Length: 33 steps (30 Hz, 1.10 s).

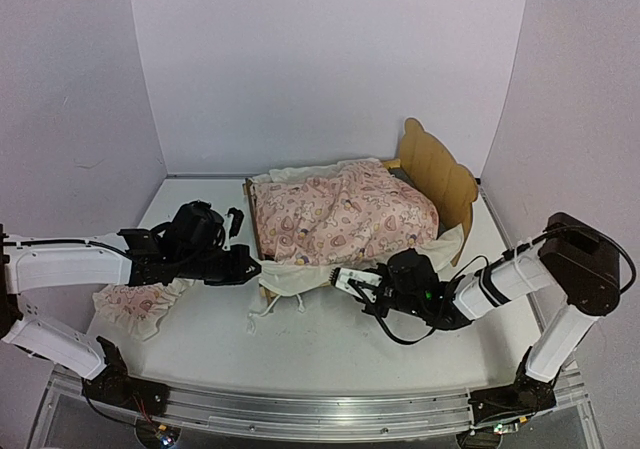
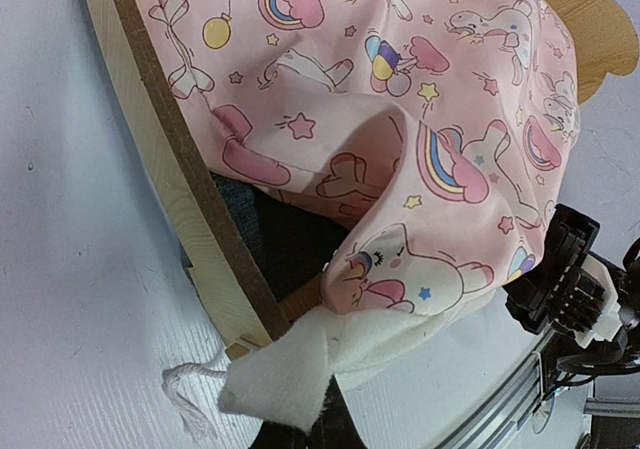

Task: Set up the pet bed

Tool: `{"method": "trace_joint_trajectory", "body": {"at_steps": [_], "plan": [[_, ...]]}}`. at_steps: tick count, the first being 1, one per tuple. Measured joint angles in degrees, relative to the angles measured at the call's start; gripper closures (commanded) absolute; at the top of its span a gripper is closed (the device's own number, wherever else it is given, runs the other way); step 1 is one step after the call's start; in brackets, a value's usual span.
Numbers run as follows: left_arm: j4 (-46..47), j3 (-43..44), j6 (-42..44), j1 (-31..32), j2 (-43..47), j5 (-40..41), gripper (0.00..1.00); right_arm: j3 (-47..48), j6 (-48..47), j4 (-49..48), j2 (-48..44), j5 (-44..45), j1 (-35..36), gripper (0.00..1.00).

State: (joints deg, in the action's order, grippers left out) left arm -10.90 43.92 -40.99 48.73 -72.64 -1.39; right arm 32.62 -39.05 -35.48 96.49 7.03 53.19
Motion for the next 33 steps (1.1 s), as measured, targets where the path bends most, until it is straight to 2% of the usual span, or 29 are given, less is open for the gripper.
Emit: {"method": "trace_joint_trajectory", "body": {"at_steps": [3, 7, 12, 15, 18, 23, 27, 30, 33], "plan": [[0.00, 0.00, 0.00, 0.00, 0.00, -0.02, 1.00, 0.04, 0.04, -1.16, 0.87, 1.29, 0.00, 1.00], [0.00, 0.00, 0.00, 0.00, 0.00, 0.00, 1.00, 0.48, 0.02, -0.55, 0.50, 3.23, 0.00, 1.00], [-0.04, 0.00, -0.04, -0.04, 0.00, 0.00, 1.00, 1.90, 0.72, 13.29, -6.88, 1.18, -0.33, 1.00], [-0.09, 0.00, -0.07, -0.15, 0.07, 0.13, 1.00, 4.02, 1.55, 24.63, -11.72, -3.48, -1.73, 1.00], [-0.11, 0.00, -0.39, -0.22, 0.72, 0.28, 1.00, 6.62, 2.69, 33.18, -12.35, -8.13, -4.72, 1.00], [-0.11, 0.00, -1.07, -0.20, 1.77, -0.11, 1.00, 8.46, 4.92, 42.05, -11.72, -13.84, -8.74, 1.00], [-0.13, 0.00, -1.11, -0.22, 1.79, -0.46, 1.00, 10.51, 6.93, 44.87, -11.61, -16.98, -10.86, 1.00], [-0.17, -0.04, -1.49, -0.33, 1.64, -2.25, 1.00, 11.63, 8.20, 46.31, -10.60, -18.36, -11.61, 0.90], [0.04, -1.33, -2.97, -0.55, 1.49, -4.13, 1.00, 12.98, 11.08, 47.56, -8.37, -19.26, -11.67, 0.84]]}}
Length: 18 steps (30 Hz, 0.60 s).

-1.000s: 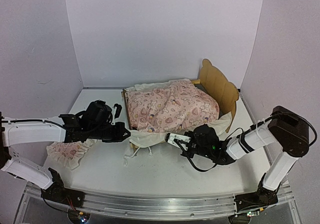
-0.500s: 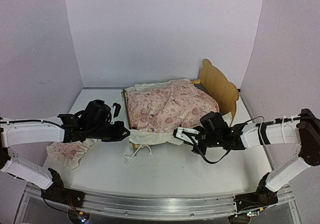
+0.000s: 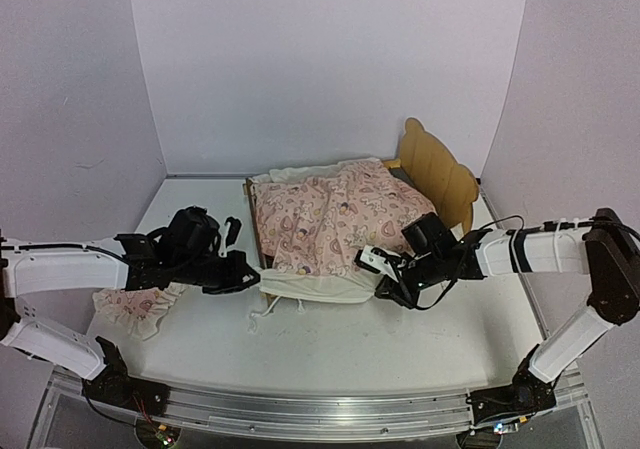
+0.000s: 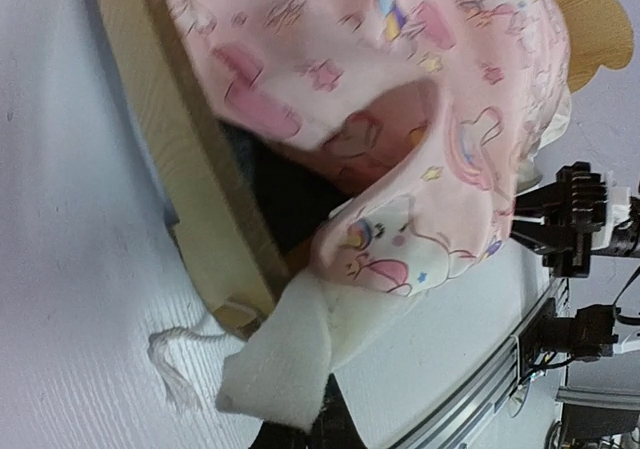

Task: Set up the pet bed

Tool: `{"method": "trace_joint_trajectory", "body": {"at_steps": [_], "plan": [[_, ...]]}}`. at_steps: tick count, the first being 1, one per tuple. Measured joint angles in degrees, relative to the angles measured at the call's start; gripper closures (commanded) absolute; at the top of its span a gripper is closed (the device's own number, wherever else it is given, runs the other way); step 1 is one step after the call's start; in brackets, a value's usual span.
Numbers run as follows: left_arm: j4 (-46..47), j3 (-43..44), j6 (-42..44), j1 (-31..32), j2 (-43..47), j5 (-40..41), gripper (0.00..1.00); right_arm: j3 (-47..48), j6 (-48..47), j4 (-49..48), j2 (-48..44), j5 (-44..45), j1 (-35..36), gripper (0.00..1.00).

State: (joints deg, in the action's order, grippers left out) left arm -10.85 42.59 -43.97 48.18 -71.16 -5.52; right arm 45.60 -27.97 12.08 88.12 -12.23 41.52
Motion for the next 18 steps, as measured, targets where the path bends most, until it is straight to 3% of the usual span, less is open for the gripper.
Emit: {"method": "trace_joint_trajectory", "body": {"at_steps": [4, 7, 10, 12, 15, 18], "plan": [[-0.07, -4.81, -2.47, -0.20, 0.20, -2.89, 0.95, -0.66, 6.08, 1.03, -1.42, 0.63, -0.02, 0.76], [-0.04, -7.80, -4.17, -0.26, 1.01, -6.16, 0.80, -2.99, 11.13, 1.95, -6.67, 3.89, -0.02, 0.44], [-0.72, -8.70, -4.66, -0.26, 1.31, -9.84, 0.49, -3.63, 16.50, 4.04, -13.97, 10.93, -0.02, 0.18], [-2.67, -8.70, -4.96, -0.24, 3.08, -10.84, 0.35, -2.32, 20.39, 7.32, -18.97, 16.83, -0.09, 0.03], [-7.74, -6.51, -3.19, -0.50, 7.56, -10.29, 0.29, 6.21, 25.99, 15.28, -22.45, 25.16, -0.76, 0.02], [-13.86, 2.27, 0.15, -1.40, 8.61, -6.75, 0.26, 17.46, 28.85, 20.00, -22.05, 29.55, -3.39, 0.02]]}}
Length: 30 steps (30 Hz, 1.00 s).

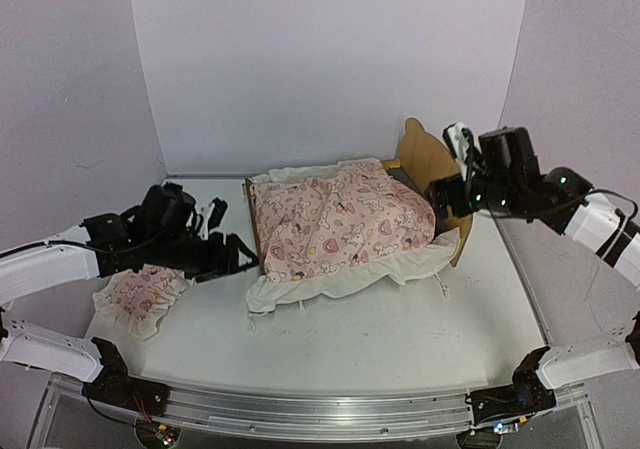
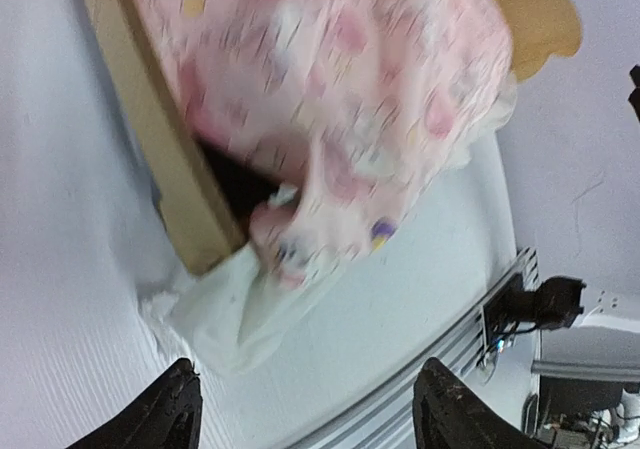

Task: Set up the pet bed

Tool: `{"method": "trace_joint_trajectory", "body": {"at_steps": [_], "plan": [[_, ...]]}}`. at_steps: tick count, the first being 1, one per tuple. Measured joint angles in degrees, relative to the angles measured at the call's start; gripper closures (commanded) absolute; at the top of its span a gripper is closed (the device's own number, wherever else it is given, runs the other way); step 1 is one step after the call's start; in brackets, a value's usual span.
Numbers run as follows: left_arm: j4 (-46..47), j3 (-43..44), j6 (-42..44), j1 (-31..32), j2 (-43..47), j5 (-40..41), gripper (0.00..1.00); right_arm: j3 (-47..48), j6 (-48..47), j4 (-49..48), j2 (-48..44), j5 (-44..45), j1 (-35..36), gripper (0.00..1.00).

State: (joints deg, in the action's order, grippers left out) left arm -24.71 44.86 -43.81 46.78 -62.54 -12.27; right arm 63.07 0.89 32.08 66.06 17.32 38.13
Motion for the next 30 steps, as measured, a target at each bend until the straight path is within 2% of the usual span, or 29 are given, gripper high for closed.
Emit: {"method": "trace_joint_trajectory", "body": {"at_steps": [3, 7, 12, 14, 15, 18, 21, 23, 26, 27, 30], "plan": [[0.11, 8.11, 3.45, -3.30, -0.22, 4.26, 0.26, 12.24, 0.85, 4.55, 4.74, 2.19, -6.21, 0.02], [4.07, 12.20, 6.49, -9.73, -3.19, 7.52, 0.26, 24.41, 0.04, 7.39, 15.82, 4.26, -14.64, 0.06], [7.50, 17.20, 10.34, -13.40, -13.81, 7.80, 0.25, 37.66, -4.37, 13.70, 33.31, 0.35, -19.98, 0.23], [8.35, 18.58, 11.98, -13.44, -17.25, 6.84, 0.24, 42.34, -6.29, 16.61, 39.10, -1.60, -21.09, 0.35], [8.46, 18.95, 12.59, -13.46, -18.36, 6.40, 0.23, 43.89, -7.23, 17.66, 40.94, -2.01, -21.40, 0.41], [8.50, 19.69, 14.69, -13.79, -20.39, 5.55, 0.23, 48.35, -9.90, 20.79, 45.72, -2.93, -22.47, 0.46], [8.26, 20.57, 16.24, -15.30, -20.85, 4.28, 0.23, 52.06, -12.20, 23.17, 48.54, -3.34, -23.28, 0.55], [8.39, 21.75, 17.07, -17.00, -21.33, 3.15, 0.23, 54.55, -13.79, 24.35, 50.16, -3.96, -23.67, 0.67], [8.66, 23.65, 17.73, -19.65, -22.49, 1.42, 0.23, 55.78, -15.54, 25.31, 50.95, -6.10, -24.04, 0.80], [8.61, 24.41, 17.92, -20.44, -23.06, 0.87, 0.22, 55.78, -16.22, 25.33, 50.95, -7.19, -24.24, 0.81], [8.31, 26.14, 18.43, -22.16, -24.28, -0.52, 0.22, 55.06, -18.99, 24.94, 50.21, -11.91, -24.98, 0.91]]}}
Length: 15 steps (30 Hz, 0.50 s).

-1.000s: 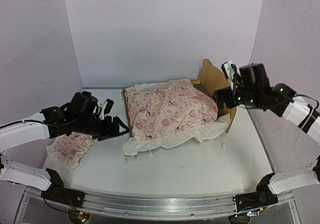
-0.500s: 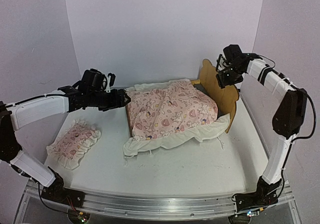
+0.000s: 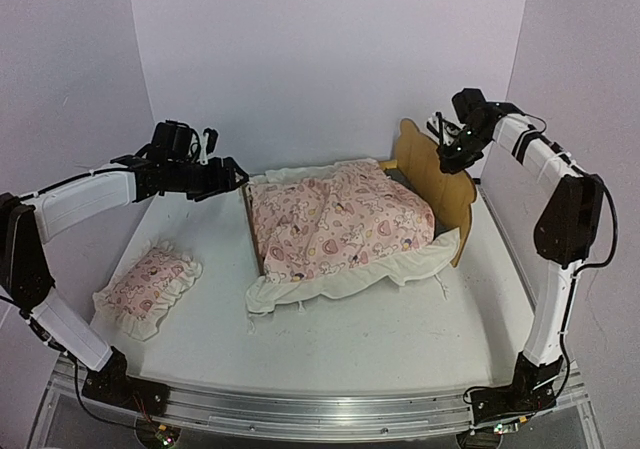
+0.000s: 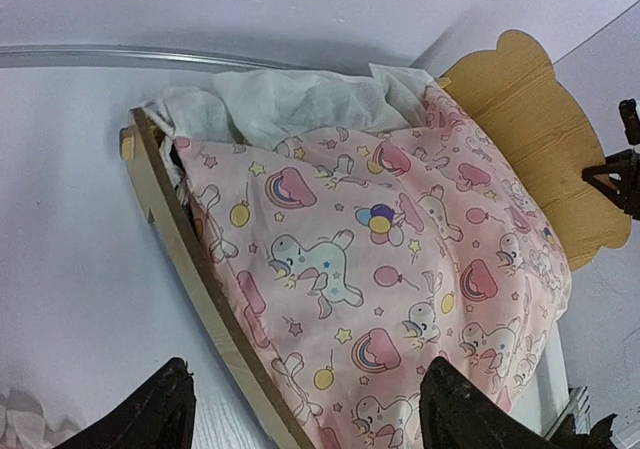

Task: Set up the pet bed

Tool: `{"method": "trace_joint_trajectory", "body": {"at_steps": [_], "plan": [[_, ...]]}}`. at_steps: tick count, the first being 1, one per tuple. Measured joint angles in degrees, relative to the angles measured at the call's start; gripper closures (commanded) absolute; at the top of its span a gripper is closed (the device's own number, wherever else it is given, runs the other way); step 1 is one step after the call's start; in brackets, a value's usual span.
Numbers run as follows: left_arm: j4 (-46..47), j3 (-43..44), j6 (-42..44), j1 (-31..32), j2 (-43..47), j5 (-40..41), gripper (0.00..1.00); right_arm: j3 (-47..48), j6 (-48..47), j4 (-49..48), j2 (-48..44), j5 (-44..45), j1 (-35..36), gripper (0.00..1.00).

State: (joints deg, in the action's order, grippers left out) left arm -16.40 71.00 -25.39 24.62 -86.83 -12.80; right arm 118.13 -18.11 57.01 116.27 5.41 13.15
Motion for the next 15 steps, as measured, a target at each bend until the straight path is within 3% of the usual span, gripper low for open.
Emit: {"method": "trace_joint_trajectory", "body": {"at_steps": [4, 12, 13, 15], "plan": [[-0.15, 0.24, 1.07, -1.05, 0.07, -1.70, 0.22, -0.87, -2.45, 0.22, -0.96, -8.90, -2.43, 1.00], [-0.70, 0.07, 3.17, -0.94, 1.73, -4.48, 0.14, 1.16, -20.57, 3.50, 0.20, -19.45, -6.78, 1.00], [-0.68, 0.07, 3.13, -0.94, 1.84, -5.46, 0.13, 2.49, -23.30, 4.31, 1.07, -20.70, -7.10, 0.99], [-0.63, -0.04, 2.89, -0.94, 1.86, -7.54, 0.13, 6.56, -28.44, 6.08, 3.74, -22.91, -7.56, 0.84]]}}
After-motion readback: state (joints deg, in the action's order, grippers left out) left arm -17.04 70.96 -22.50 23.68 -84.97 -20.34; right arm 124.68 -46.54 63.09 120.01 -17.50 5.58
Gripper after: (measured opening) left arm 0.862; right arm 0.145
